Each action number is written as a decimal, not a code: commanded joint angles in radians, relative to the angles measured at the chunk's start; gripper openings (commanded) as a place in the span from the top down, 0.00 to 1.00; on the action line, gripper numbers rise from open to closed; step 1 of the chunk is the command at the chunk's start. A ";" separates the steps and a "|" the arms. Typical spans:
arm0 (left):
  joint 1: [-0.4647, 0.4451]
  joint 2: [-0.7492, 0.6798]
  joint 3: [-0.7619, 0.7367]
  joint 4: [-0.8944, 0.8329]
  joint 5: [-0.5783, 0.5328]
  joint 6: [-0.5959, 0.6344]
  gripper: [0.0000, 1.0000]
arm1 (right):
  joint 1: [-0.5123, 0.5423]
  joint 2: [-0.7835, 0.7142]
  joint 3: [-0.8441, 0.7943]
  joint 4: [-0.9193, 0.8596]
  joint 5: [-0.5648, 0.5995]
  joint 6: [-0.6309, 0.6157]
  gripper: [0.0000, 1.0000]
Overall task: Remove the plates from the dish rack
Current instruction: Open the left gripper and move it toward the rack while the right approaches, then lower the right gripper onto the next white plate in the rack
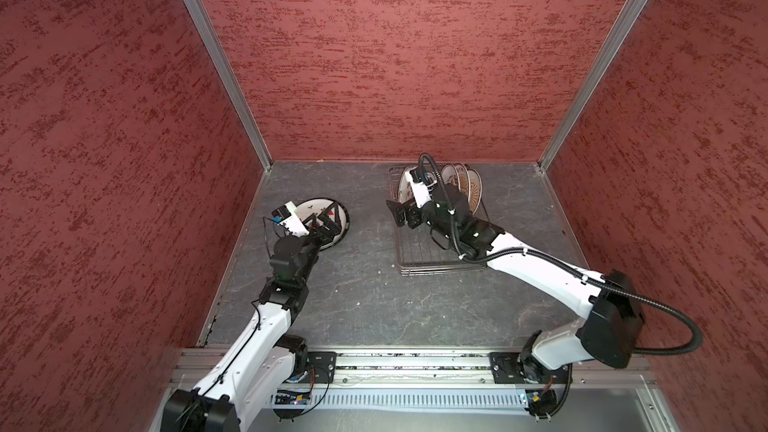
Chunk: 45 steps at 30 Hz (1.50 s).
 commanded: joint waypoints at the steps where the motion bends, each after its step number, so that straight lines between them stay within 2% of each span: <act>1: -0.107 0.068 0.061 0.128 -0.002 0.067 0.01 | -0.060 -0.053 -0.039 0.034 0.054 0.012 0.01; 4: -0.182 0.147 0.130 0.128 -0.026 0.110 0.01 | -0.126 -0.070 -0.056 0.031 -0.002 0.059 0.01; 10: -0.252 0.295 0.190 0.253 0.052 0.116 0.01 | -0.268 -0.104 -0.105 0.057 -0.107 0.143 0.01; 13: -0.298 0.354 0.268 0.175 0.047 0.141 0.01 | -0.342 -0.104 -0.104 0.063 -0.184 0.200 0.05; 16: -0.324 0.413 0.315 0.169 0.059 0.159 0.01 | -0.391 -0.089 -0.101 0.081 -0.250 0.238 0.12; 19: -0.328 0.465 0.335 0.199 0.102 0.147 0.01 | -0.422 -0.063 -0.089 0.084 -0.269 0.265 0.24; 21: -0.334 0.488 0.358 0.184 0.101 0.153 0.01 | -0.435 -0.046 -0.077 0.076 -0.262 0.277 0.26; 24: -0.331 0.496 0.416 0.042 0.055 0.149 0.01 | -0.436 -0.025 -0.047 0.051 -0.197 0.275 0.32; 26: -0.325 0.495 0.395 0.071 0.066 0.147 0.01 | -0.436 -0.019 -0.014 0.022 -0.159 0.263 0.38; 33: -0.328 0.538 0.384 0.131 0.115 0.128 0.01 | -0.430 0.065 0.054 -0.033 -0.112 0.229 0.50; 35: -0.328 0.556 0.401 0.118 0.144 0.126 0.01 | -0.428 0.074 0.058 -0.040 -0.095 0.224 0.58; 45: -0.328 0.627 0.430 0.141 0.168 0.102 0.01 | -0.408 0.134 0.109 -0.128 0.033 0.186 0.65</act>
